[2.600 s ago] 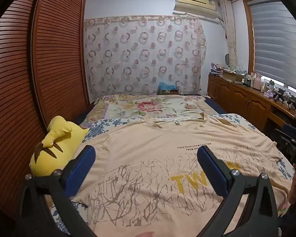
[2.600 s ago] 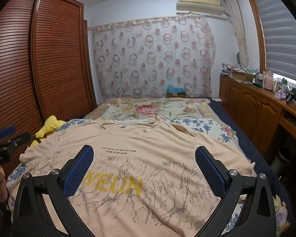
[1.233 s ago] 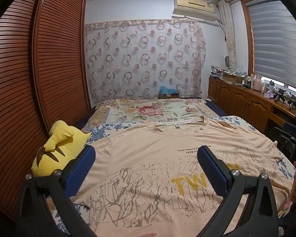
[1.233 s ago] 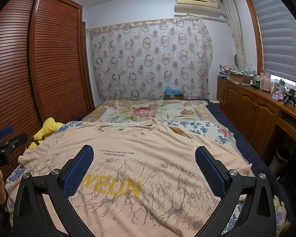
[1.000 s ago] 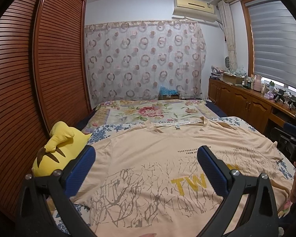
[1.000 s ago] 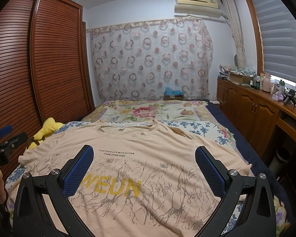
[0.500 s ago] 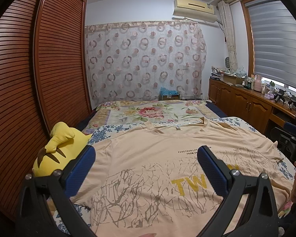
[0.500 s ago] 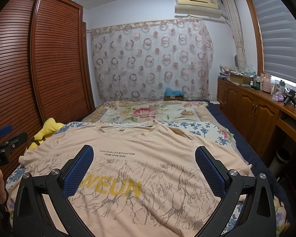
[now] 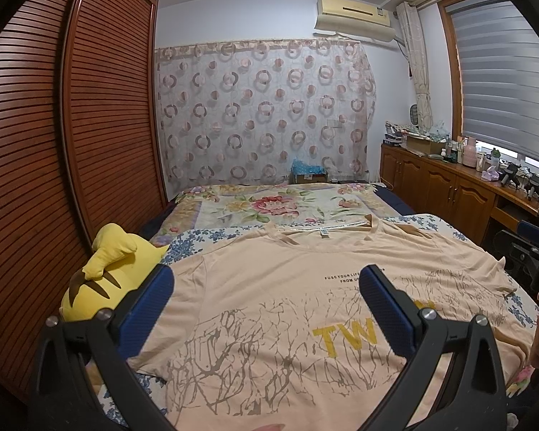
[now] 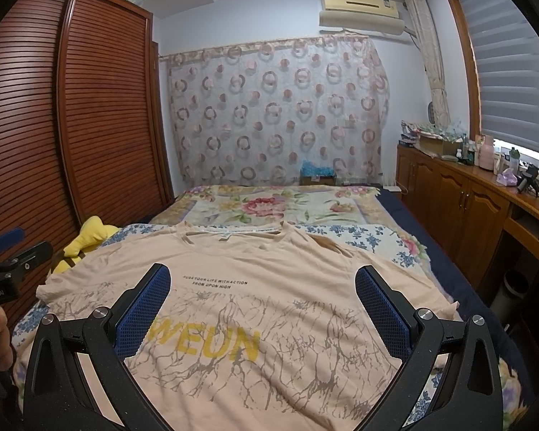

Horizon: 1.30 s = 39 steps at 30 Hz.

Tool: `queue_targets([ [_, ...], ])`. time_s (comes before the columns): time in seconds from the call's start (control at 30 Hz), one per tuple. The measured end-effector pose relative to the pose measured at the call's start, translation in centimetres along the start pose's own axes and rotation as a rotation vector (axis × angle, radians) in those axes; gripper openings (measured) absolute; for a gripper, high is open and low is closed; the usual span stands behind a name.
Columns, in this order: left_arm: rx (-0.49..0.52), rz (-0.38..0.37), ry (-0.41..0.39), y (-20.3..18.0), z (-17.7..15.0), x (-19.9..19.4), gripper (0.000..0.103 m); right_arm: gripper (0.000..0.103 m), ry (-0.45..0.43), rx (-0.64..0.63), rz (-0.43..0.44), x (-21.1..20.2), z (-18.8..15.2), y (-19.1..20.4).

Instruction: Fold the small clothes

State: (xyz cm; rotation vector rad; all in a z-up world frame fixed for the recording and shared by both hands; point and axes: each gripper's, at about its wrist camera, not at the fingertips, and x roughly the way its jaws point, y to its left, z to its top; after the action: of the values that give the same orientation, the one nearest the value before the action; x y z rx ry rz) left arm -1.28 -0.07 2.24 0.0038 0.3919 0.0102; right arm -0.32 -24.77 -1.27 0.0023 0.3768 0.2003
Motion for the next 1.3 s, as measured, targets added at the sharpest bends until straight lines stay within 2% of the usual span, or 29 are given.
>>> queue_targets([
  [0.57, -0.001, -0.003, 0.014, 0.7, 0.4, 0.0, 0.103, 0.103, 0.014, 0.0, 0.026, 0.0, 0.6, 0.5],
  [1.3, 0.014, 0.033, 0.198, 10.3, -3.2, 5.2, 0.103, 0.103, 0.1, -0.138, 0.227, 5.9, 0.9, 7.9],
])
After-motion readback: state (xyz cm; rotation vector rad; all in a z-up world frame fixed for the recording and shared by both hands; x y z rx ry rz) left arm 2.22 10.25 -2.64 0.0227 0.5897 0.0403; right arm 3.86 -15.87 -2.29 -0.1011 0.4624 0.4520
